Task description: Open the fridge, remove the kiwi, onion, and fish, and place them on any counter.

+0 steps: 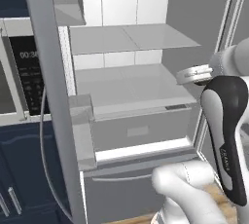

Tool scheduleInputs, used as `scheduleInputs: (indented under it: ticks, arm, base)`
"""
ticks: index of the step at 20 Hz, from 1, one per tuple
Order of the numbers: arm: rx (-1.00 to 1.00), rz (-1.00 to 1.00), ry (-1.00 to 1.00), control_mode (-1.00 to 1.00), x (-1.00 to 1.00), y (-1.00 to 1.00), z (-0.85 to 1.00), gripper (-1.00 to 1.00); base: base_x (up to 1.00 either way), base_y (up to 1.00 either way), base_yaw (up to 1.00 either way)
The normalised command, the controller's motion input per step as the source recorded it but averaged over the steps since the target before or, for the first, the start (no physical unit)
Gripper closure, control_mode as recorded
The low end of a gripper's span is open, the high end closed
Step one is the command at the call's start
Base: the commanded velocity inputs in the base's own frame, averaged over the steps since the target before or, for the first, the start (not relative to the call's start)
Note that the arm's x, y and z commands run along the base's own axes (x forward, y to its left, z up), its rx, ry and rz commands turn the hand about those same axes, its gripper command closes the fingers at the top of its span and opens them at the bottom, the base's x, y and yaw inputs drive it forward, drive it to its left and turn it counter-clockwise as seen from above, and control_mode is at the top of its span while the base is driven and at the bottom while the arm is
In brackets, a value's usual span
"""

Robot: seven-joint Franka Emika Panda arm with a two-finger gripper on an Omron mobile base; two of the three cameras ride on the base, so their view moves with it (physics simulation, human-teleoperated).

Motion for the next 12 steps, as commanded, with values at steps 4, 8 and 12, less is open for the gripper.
scheduleInputs:
  ticks: [4,8,12]
  arm:
    - [0.00,0.00,0.00,1.00,0.00,0.00,0.00,1.00]
    - [0.00,0.00,0.00,1.00,0.00,0.00,0.00,1.00]
    - [0.00,0.00,0.00,1.00,0.00,0.00,0.00,1.00]
  base:
    - [-1.00,-0.52,0.00]
    - [-1.00,-0.60,-0.01]
    - [-0.79,-0.99,-0.08]
